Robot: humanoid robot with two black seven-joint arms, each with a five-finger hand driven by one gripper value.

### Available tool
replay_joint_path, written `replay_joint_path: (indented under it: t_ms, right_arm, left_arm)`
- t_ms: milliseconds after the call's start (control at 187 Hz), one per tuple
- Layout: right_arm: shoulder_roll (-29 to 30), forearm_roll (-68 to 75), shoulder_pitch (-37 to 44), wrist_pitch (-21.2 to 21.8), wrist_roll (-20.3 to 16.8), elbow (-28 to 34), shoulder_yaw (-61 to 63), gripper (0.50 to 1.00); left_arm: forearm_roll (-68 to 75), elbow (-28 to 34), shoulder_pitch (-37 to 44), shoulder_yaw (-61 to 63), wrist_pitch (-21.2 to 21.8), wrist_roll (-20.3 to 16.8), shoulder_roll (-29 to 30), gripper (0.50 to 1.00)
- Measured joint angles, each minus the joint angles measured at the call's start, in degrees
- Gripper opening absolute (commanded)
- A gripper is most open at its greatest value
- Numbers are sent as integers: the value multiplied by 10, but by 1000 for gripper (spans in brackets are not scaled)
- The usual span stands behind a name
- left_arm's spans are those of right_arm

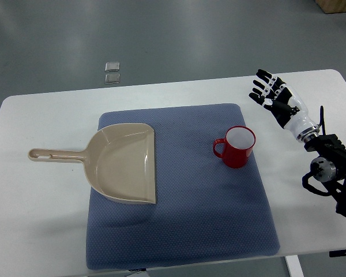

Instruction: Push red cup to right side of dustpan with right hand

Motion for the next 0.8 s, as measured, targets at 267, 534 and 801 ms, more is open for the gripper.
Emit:
replay_joint_path:
  t_ms: [267, 534, 801]
  right_arm:
    - [3, -2, -2, 2, 0, 1, -3, 926]
    - [-7, -2, -4, 27, 0, 1, -5, 926]
    - [-24, -4, -11, 91, 0, 1, -4, 924]
  left_arm:
    - [0, 0, 0, 0, 0, 0, 0, 1000]
    - [0, 0, 0, 0, 0, 0, 0, 1000]
    - [0, 0, 0, 0, 0, 0, 0, 1000]
